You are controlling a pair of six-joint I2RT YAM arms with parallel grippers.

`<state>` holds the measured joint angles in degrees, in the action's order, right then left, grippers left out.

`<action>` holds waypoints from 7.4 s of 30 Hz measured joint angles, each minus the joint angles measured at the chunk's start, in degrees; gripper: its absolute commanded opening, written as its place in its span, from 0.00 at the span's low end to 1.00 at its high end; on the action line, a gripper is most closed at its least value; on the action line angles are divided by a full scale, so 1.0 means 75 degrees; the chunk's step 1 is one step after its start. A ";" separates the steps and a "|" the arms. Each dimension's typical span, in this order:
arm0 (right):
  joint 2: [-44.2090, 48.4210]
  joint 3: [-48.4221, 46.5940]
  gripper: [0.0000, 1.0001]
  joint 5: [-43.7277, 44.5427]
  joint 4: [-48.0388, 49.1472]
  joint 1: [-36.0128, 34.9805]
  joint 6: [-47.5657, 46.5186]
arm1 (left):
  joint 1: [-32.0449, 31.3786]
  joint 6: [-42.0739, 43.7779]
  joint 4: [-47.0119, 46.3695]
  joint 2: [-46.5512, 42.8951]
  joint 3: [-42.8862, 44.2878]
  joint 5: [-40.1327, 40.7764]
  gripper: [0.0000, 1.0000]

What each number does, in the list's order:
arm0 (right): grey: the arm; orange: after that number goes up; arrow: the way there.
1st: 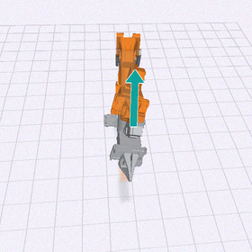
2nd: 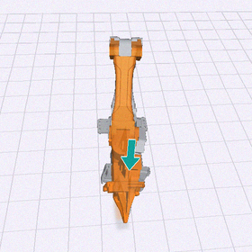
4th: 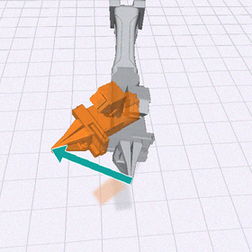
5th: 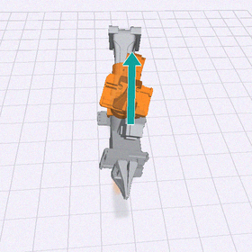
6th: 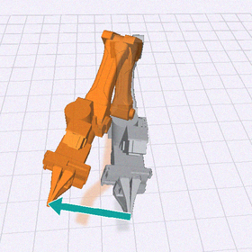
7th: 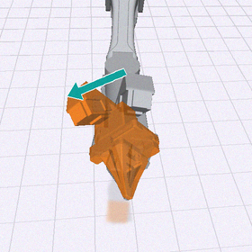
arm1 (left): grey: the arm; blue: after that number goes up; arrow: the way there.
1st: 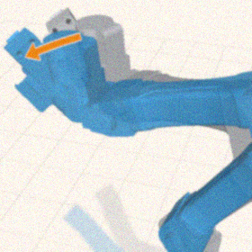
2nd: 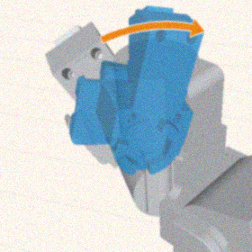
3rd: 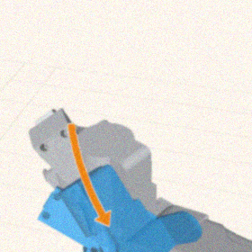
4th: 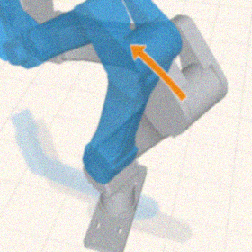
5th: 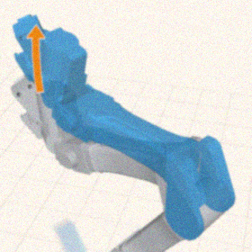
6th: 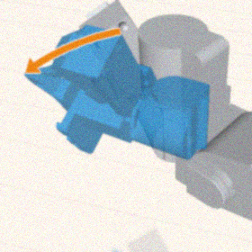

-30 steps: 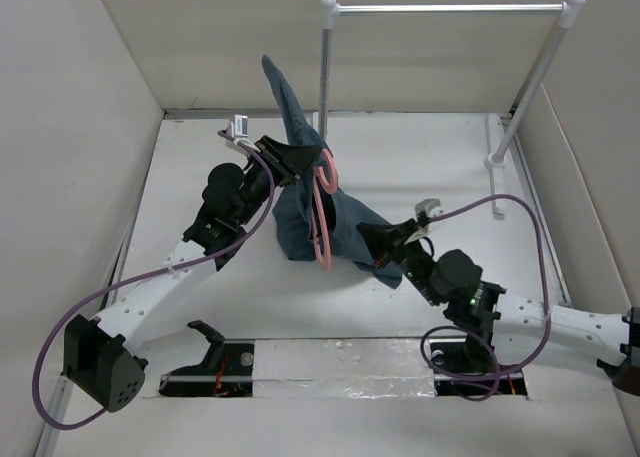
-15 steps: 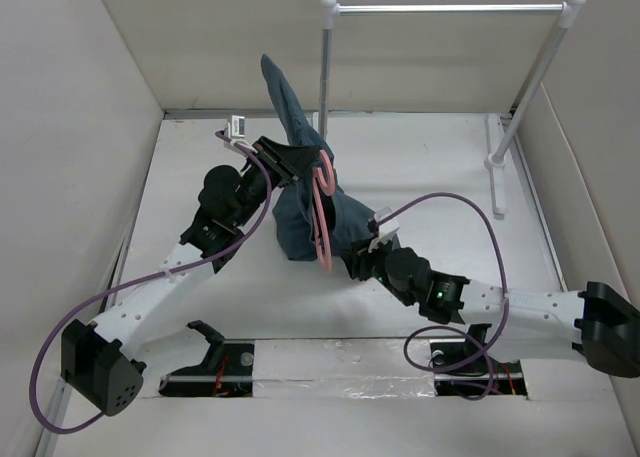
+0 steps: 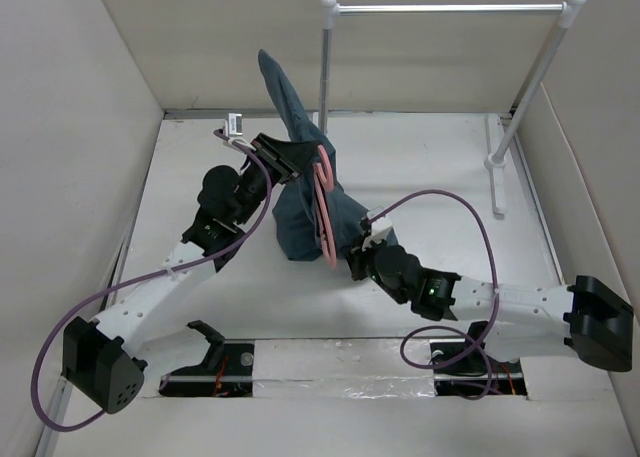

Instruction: Place the t-shirt on the hanger

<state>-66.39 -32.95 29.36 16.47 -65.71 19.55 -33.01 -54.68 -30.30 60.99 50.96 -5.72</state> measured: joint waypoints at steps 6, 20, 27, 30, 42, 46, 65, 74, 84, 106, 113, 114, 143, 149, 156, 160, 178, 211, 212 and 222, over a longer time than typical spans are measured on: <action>0.0627 0.0286 0.00 -0.0029 -0.0341 -0.0096 0.0289 | 0.0000 -0.0210 -0.0437 0.0423 0.0009 -0.0085 0.00; 0.2256 0.0458 0.37 -0.0280 -0.1445 -0.0143 0.0621 | 0.0015 -0.0259 -0.0562 0.0443 0.0009 -0.0050 0.00; 0.1754 0.0434 0.58 0.0003 -0.1644 -0.0149 0.0545 | 0.0015 -0.0300 -0.0638 0.0373 0.0009 -0.0154 0.00; 0.1262 0.0207 0.59 0.0029 -0.1670 -0.0149 0.0428 | 0.0015 -0.0300 -0.0638 0.0329 0.0009 -0.0175 0.00; 0.0230 -0.0189 0.00 0.0627 -0.1373 -0.0149 -0.0041 | 0.0015 -0.0297 -0.0609 0.0227 0.0009 -0.0268 0.00; 0.0216 -0.0187 0.00 0.0533 -0.1332 -0.0152 0.0169 | 0.0015 -0.0294 -0.0609 0.0154 0.0009 -0.0195 0.00; 0.1973 0.0431 0.00 -0.0979 -0.2256 -0.1836 0.1746 | 0.0265 -0.0108 -0.1072 0.0912 0.0487 0.0373 0.00; 0.2946 -0.0318 0.00 -0.1061 -0.3497 -0.1851 0.1801 | 0.0306 0.0603 -0.1212 0.1274 0.0895 0.0746 0.00; 0.2259 -0.2938 0.00 -0.0804 -0.4497 -0.1888 0.0968 | 0.0411 0.0350 -0.1728 0.1364 0.0402 0.0344 0.00; 0.0723 -0.2480 0.53 -0.1524 -0.4360 -0.1087 0.0886 | 0.0420 -0.0994 -0.1209 -0.0787 -0.2973 -0.1247 0.00; 0.1183 -0.2649 0.00 -0.1632 -0.3975 -0.1099 0.0766 | 0.0420 -0.1154 -0.1207 -0.0589 -0.3334 -0.1244 0.00; 0.1105 -0.2687 0.00 -0.1629 -0.3824 -0.1099 0.0761 | 0.0420 -0.1183 -0.1250 -0.0539 -0.3337 -0.1244 0.00; -0.1029 -0.2946 0.30 0.0571 -0.2943 -0.1352 0.1058 | 0.0265 -0.1355 -0.1786 -0.0227 -0.3494 -0.1212 0.00; -0.1326 -0.3057 0.16 0.0775 -0.2990 -0.1352 0.1174 | 0.0242 -0.1378 -0.1810 -0.0227 -0.3494 -0.1221 0.00; -0.1396 -0.3072 0.00 0.1166 -0.3127 -0.1393 0.1370 | 0.0230 -0.1317 -0.1737 -0.0256 -0.3494 -0.1049 0.00; -0.1399 -0.3080 0.00 0.1227 -0.3305 -0.1393 0.1460 | 0.0245 -0.1105 -0.1384 -0.0256 -0.3383 -0.1058 0.00; -0.0592 -0.2868 0.00 0.1032 -0.3791 -0.1355 0.1775 | 0.0452 0.0423 0.0376 -0.0268 -0.1903 -0.0714 0.44; -0.0504 -0.2853 0.00 -0.0012 -0.3850 -0.0256 0.1364 | 0.0050 0.2448 0.1431 -0.1241 -0.2853 -0.0484 0.35; -0.0460 -0.2847 0.00 -0.0035 -0.3850 -0.0219 0.1361 | 0.0050 0.2498 0.1422 -0.1195 -0.2853 -0.0516 0.35; -0.0353 -0.2838 0.00 -0.0213 -0.3838 -0.0087 0.1332 | 0.0050 0.2754 0.1055 -0.0813 -0.2853 -0.0877 0.35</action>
<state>-69.04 -54.24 27.77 -12.32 -66.37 29.54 -32.64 -34.02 -22.39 54.89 29.56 -12.29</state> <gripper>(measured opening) 0.141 0.360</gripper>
